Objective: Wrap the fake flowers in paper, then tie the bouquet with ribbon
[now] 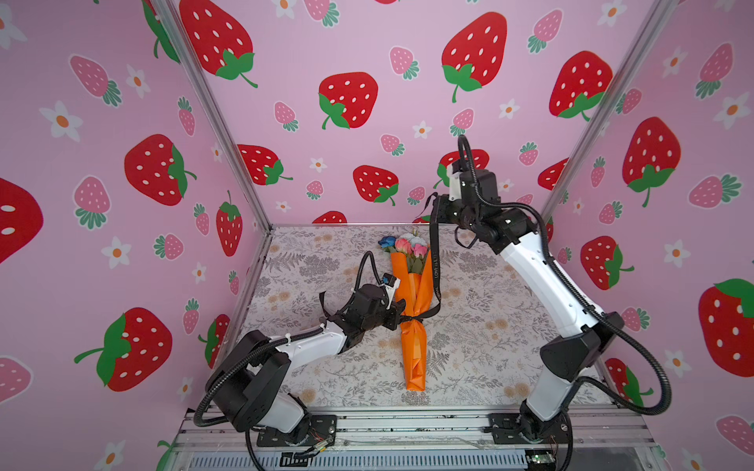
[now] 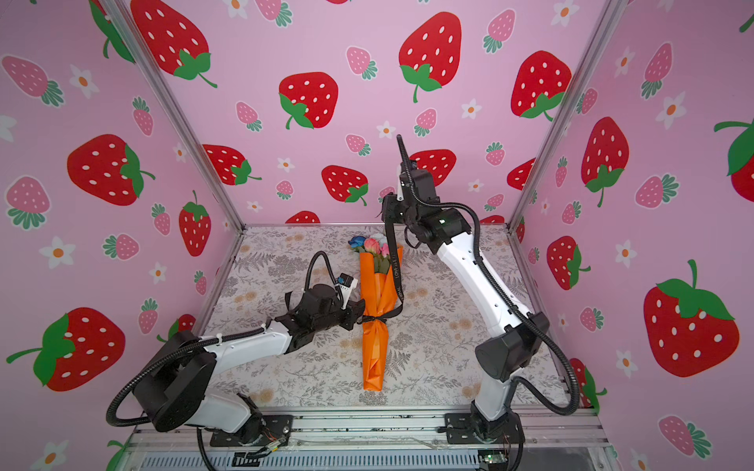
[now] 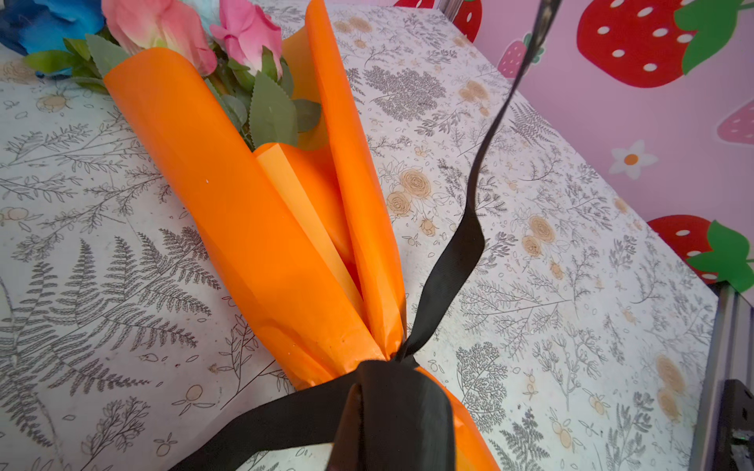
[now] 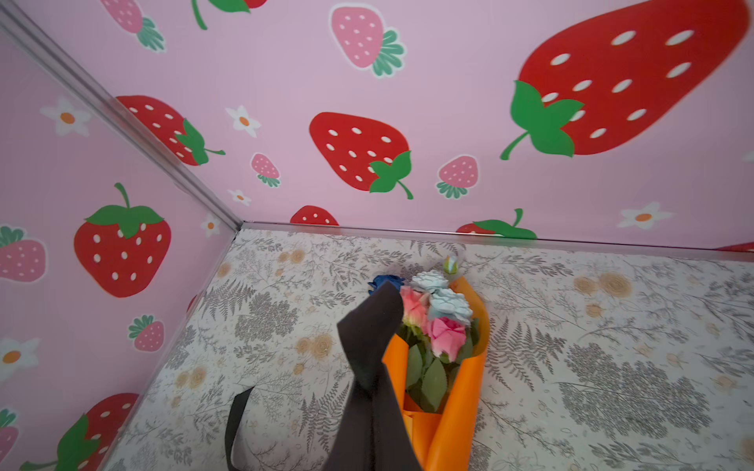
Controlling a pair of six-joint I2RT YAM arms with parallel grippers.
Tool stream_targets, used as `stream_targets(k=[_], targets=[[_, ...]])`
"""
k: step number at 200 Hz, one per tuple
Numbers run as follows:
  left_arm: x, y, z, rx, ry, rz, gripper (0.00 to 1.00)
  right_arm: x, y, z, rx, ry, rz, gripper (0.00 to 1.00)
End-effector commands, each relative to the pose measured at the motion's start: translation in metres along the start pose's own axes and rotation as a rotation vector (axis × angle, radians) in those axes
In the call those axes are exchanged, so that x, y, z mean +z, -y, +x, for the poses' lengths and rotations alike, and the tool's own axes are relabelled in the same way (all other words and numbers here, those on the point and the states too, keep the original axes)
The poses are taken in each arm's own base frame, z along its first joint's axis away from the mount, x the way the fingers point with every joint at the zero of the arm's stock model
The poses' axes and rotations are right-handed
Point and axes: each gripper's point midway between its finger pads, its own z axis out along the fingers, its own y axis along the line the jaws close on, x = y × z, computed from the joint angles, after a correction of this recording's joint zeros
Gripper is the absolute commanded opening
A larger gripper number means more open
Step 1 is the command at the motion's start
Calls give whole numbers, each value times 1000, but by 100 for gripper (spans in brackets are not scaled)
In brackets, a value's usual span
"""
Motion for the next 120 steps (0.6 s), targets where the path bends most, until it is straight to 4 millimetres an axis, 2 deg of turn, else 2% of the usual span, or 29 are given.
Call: stream_targets(k=[1,18,39,71,89,120], targets=[[-8,13,-17,106,86,48,0,16,-42,21,-73,-80,-62,0],[-10,18,-12,159,84,56,0,22,-86,25,-109,-76,-142,0],[-10,27,-4,254,81,53,0,27,-124,41,-140,-81,-227,0],[-4,30,12,386,72,-1,0,19,-184,69,-219,-89,-370,0],[0,34,20,451,63,-19,0,12,-216,91,-279,-106,-433,0],[7,41,30,535,38,-54,0,2,-265,145,-376,-179,-535,0]])
